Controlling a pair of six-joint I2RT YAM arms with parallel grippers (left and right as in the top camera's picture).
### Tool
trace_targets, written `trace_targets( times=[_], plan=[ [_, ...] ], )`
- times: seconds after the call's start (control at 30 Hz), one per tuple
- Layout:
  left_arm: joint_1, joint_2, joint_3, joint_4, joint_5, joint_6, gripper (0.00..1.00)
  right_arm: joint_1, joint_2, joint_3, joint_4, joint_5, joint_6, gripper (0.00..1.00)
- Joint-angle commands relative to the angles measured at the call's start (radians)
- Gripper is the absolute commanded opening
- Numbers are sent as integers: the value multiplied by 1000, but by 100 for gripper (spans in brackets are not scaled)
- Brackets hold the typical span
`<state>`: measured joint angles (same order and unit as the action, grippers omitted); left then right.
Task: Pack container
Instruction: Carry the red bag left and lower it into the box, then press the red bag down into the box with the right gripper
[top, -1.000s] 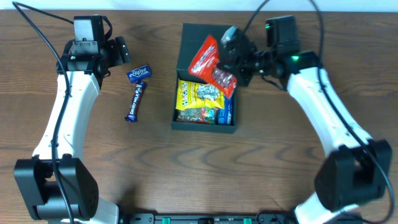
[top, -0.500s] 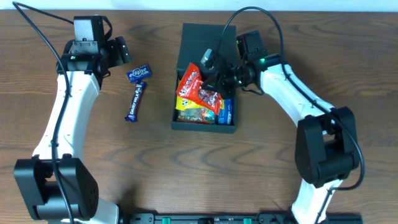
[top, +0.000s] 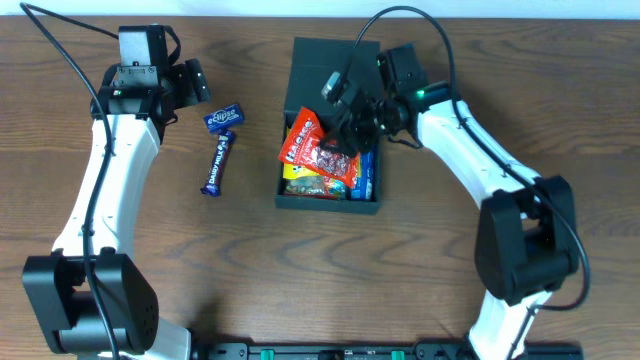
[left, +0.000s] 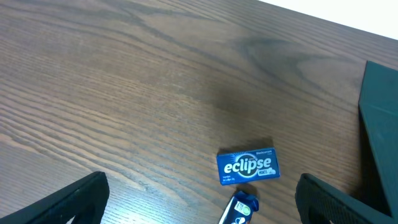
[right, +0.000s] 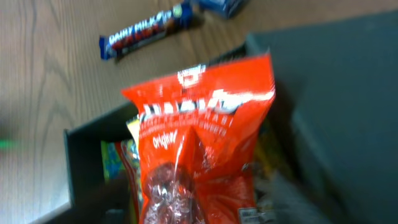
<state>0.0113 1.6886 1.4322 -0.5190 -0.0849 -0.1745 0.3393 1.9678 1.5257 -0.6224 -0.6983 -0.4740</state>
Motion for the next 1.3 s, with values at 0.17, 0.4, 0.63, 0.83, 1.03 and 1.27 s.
trace_targets(
  times=[0.17, 0.4, 0.63, 0.83, 1.03, 1.27],
  plan=[
    [2, -19, 18, -2, 0, 22, 97, 9, -90, 29, -161, -7, -51, 1],
    [2, -19, 18, -1, 0, 22, 97, 16, -15, 29, -236, 137, -81, 1],
    [2, -19, 18, -2, 0, 22, 97, 15, 84, 29, -144, 342, -25, 1],
    [2, -19, 18, -2, 0, 22, 97, 16, 89, 29, -25, 360, 33, 1],
    [2, -19, 18, -2, 0, 22, 97, 21, 84, 31, -21, 279, 32, 1],
    [2, -19, 18, -2, 0, 22, 97, 43, 65, 31, -16, 114, 32, 1]
  ],
)
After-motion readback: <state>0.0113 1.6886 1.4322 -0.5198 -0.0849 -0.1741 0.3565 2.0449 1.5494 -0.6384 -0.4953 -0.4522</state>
